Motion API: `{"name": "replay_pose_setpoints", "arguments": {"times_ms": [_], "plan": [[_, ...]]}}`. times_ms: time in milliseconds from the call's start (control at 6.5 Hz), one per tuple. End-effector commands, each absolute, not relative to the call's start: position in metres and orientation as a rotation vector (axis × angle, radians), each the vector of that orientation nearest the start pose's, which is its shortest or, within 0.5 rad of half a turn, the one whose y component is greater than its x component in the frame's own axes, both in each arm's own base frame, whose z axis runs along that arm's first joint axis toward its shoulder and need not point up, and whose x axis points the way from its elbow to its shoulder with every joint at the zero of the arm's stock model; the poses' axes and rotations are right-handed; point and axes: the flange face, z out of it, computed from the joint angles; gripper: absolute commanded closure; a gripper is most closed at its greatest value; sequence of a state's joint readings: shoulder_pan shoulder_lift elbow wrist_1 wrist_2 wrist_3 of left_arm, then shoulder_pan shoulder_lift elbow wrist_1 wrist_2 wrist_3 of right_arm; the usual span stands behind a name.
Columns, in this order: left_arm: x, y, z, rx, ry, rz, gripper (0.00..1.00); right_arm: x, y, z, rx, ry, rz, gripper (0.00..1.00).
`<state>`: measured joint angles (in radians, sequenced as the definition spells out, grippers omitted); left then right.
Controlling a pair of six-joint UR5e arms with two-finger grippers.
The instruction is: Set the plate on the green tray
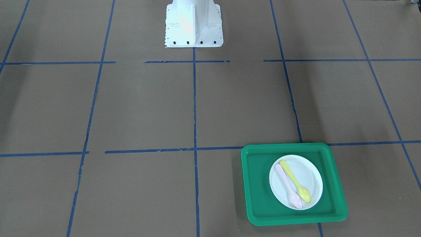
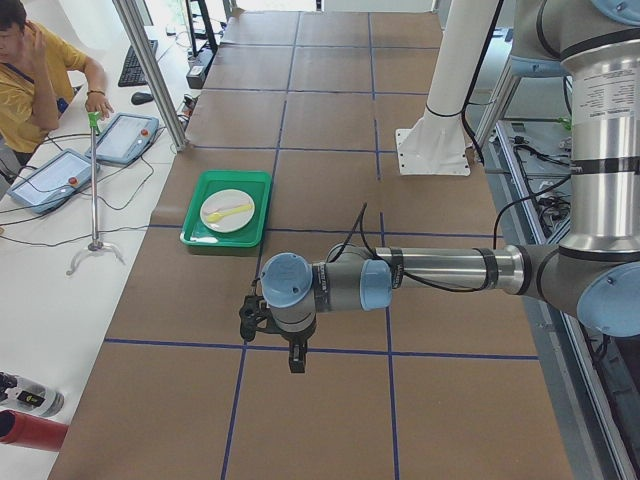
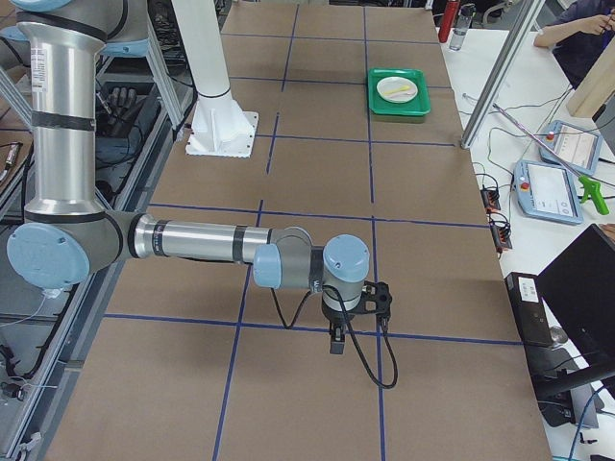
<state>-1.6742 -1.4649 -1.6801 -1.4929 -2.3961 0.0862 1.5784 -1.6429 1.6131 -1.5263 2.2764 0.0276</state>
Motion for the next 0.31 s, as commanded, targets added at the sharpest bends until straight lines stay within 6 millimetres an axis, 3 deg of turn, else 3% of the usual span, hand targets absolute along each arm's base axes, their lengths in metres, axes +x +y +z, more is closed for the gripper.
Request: {"name": "replay_pose_setpoints", "arguments": {"times_ms": [0,154], "plan": [[-0.152,-0.421,0.655,0.063,0.819,-0.141,0.0,0.072,-0.462,0.672,0.008,-0.706,0.028,0.0],[-0.168,-0.412,0.656,0.072,0.784,-0.173,0.0,0.072,-0.462,0.672,0.008,-0.706,0.028,0.0]]}}
